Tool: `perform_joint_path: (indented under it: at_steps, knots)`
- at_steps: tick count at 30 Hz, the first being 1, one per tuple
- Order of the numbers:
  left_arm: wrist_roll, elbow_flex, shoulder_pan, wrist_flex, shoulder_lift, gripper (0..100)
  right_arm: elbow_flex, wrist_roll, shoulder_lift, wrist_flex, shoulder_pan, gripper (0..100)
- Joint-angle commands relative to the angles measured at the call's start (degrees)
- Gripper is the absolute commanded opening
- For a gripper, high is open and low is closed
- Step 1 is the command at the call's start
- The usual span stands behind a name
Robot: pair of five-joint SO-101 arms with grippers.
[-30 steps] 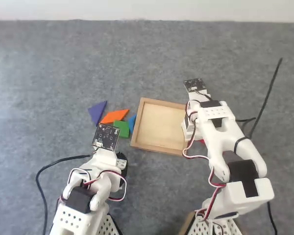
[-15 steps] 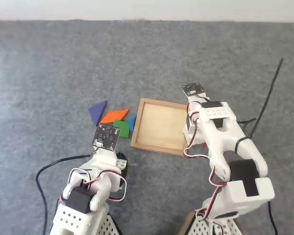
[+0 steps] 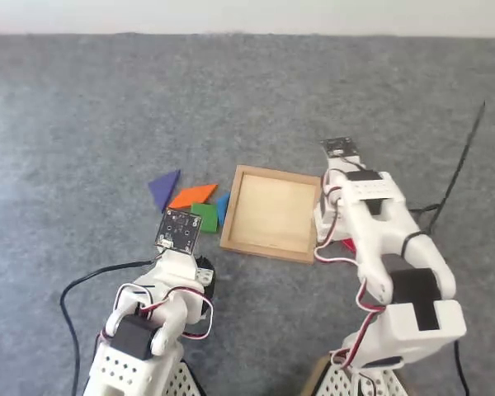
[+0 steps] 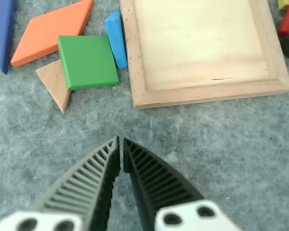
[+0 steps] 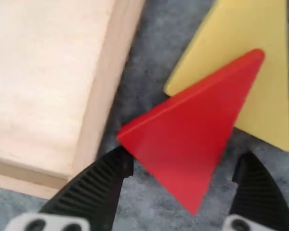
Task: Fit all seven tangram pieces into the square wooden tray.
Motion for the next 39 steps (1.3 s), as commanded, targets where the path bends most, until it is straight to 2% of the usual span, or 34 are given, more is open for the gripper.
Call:
perform_joint_path:
  at_steps: [1, 5, 11, 18, 25, 34, 39]
  knots:
    - [0.4, -0.5, 0.3, 0.2, -1.1, 1, -2.0, -0.3, -1.9, 0.3, 8.3, 34.0]
    - [0.4, -0.5, 0.3, 0.2, -1.1, 1, -4.9, 4.0, -1.7, 2.3, 11.8, 34.0]
    - [0.4, -0.5, 0.3, 0.2, -1.1, 1, -5.5, 6.3, -3.3, 3.8, 9.6, 34.0]
    - [0.4, -0.5, 0.3, 0.2, -1.1, 1, -6.7, -6.0, -8.5, 2.4, 8.0, 34.0]
    - [0.4, -0.5, 0.3, 0.2, -1.1, 1, -8.2, -21.9, -8.4, 1.2, 8.0, 34.0]
    - [0.4, -0.5, 0.3, 0.2, -1.1, 1, -8.6, -22.9, 0.9, -4.6, 7.9, 34.2]
    - [0.4, -0.5, 0.3, 0.2, -1.1, 1, -10.5, -23.0, 4.2, -2.9, 8.0, 34.0]
